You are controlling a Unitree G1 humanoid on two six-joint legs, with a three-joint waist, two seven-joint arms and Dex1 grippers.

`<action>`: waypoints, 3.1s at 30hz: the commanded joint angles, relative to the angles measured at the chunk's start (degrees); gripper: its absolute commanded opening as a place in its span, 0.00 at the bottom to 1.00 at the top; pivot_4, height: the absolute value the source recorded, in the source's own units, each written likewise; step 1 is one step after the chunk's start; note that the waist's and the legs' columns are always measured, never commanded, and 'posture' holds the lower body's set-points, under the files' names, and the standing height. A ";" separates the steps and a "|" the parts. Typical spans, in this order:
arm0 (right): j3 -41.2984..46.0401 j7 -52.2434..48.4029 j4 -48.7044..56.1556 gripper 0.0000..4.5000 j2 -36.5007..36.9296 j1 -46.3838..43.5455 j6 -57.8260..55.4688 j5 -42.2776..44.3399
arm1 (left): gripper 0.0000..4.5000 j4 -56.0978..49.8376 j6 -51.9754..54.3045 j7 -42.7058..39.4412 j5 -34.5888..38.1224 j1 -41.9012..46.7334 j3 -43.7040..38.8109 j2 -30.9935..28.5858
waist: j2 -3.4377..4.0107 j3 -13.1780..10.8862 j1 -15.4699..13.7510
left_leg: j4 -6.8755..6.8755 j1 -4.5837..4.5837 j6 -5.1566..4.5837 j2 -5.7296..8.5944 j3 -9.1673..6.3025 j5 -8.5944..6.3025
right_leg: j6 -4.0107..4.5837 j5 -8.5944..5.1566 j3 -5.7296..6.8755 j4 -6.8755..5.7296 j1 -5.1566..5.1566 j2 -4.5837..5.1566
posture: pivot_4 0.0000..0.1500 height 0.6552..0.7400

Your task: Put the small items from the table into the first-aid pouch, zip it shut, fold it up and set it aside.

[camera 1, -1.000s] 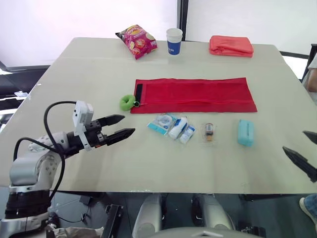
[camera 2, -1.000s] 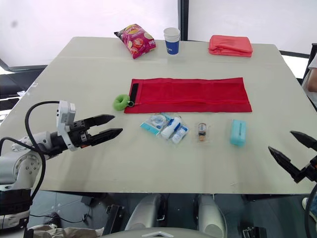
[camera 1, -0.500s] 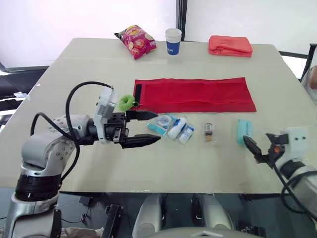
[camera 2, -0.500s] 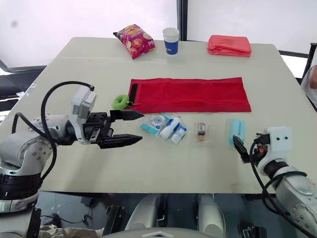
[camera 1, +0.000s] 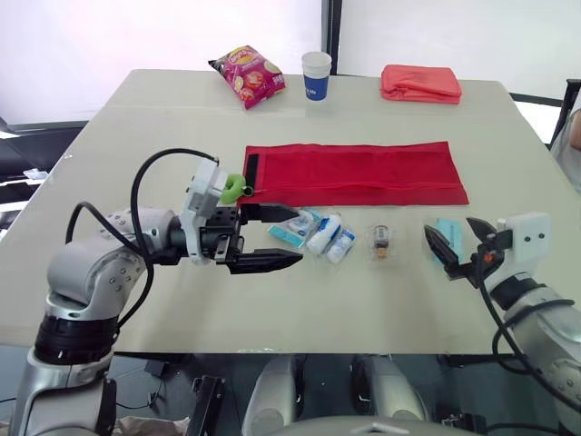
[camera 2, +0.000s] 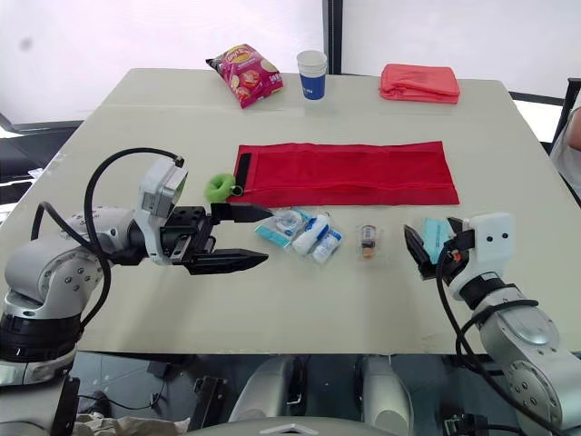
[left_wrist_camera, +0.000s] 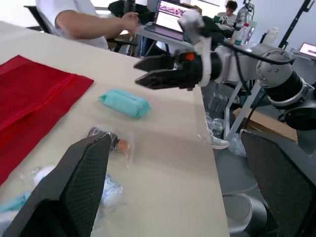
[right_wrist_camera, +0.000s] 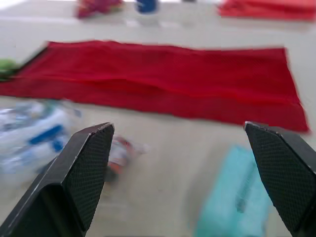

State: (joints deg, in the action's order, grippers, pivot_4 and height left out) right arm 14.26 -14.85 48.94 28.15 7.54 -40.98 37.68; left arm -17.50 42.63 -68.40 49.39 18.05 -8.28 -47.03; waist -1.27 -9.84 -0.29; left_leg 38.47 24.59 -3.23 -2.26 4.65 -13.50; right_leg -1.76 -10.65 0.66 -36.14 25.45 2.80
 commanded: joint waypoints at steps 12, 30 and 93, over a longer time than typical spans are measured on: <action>4.86 -17.58 6.30 1.00 17.07 -3.83 1.80 16.13 | 0.99 9.66 17.42 14.99 -4.23 1.03 -1.85 -4.94 | -0.14 0.02 -0.21 | 0.03 0.06 0.00 -0.01 -0.14 0.00 | 0.00 0.00 0.13 0.02 -0.02 0.13 | 1.00 1.00; 22.13 -14.79 11.01 1.00 25.81 6.59 3.23 30.53 | 0.99 67.87 7.52 -12.39 -31.34 44.93 30.81 12.50 | -0.42 0.04 -0.41 | 0.13 0.15 -0.04 0.15 -0.31 -0.01 | 0.02 0.01 0.11 0.13 -0.14 -0.11 | 1.00 1.00; -16.05 16.97 -17.26 1.00 2.18 -25.99 -1.98 75.27 | 0.00 19.91 37.84 42.65 58.87 16.50 -4.84 5.23 | -0.54 0.05 1.05 | 0.40 0.08 -0.10 0.10 -0.30 -0.05 | 0.15 0.12 -0.14 -0.55 -0.05 0.01 | 1.00 1.00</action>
State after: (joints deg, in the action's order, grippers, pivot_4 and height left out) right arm -2.51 1.98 28.95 30.86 -17.38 -43.70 110.91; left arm 4.72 81.89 -25.83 106.91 34.64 -12.97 -41.12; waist -1.80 -9.79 0.76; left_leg 38.87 24.67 -3.32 -2.17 4.34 -13.55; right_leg -1.56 -10.57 0.52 -36.68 25.40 2.81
